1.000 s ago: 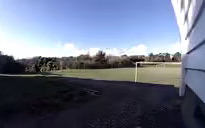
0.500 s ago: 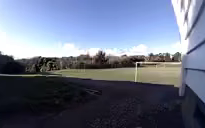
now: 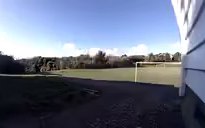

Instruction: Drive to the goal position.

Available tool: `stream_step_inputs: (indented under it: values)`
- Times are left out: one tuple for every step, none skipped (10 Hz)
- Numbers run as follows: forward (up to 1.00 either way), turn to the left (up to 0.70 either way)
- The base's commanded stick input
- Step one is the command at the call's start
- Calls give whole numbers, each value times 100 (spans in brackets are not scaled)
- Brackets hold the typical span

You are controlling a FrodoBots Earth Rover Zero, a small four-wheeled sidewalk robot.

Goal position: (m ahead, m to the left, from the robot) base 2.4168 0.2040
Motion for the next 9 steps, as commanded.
stream_step_inputs:
  values:
    - [4, 0]
    - [4, 0]
    - [4, 0]
    - [4, 0]
    - [4, 0]
    - [4, 0]
    - [4, 0]
    - [4, 0]
    - [4, 0]
